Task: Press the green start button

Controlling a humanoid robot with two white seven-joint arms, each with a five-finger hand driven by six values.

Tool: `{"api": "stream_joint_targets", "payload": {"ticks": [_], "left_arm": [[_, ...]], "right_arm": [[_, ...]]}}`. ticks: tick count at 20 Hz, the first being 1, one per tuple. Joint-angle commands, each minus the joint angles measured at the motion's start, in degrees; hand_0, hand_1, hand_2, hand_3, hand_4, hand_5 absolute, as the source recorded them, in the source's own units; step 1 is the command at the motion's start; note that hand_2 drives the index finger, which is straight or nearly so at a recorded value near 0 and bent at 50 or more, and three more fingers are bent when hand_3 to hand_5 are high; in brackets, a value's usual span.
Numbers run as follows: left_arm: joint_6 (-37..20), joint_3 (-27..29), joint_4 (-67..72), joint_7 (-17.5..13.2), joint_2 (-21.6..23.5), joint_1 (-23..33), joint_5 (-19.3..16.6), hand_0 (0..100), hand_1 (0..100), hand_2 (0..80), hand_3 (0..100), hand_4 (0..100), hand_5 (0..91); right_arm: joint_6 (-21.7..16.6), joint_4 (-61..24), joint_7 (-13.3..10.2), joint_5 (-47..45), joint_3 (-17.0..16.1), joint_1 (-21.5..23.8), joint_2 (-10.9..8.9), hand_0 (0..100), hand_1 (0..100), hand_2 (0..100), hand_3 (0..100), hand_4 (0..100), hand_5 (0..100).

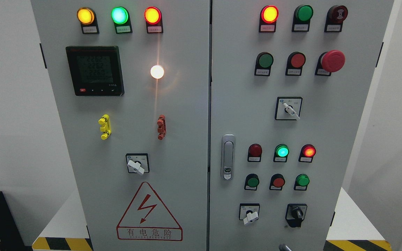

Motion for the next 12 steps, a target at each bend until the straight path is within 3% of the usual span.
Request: {"api": "stream_joint_targets", "payload": {"ticks": [1,8,10,12], "left_arm": [[0.0,0.0,-1.6,0.0,0.0,-1.3,0.0,12,56,0.0,0,0,0.0],[0.0,0.0,-1.6,0.0,0.0,-1.3,0.0,12,56,0.0,0,0,0.0],[0.0,0.0,-1.6,0.0,0.0,-1.3,0.0,12,56,0.0,0,0,0.0],[0.0,0.0,-1.6,0.0,0.1,-1.3,0.0,12,56,0.0,0,0,0.0]], "right_arm": [[-0.1,-0.2,0.0,0.1,0.1,0.0,0.00,0,5,0,0,0,0],[-0.4,-0.3,-0.1,0.3,-0.1,0.0,0.00,0,6,0,0,0,0],[-1.6,-0.5,-0.4,0.6,0.0,0.0,0.00,0,14,0,1,0,0],[-4.0,-0.3,-1.1,3.1,0.1,-0.2,0.00,0,27,0,10,6,0]]}}
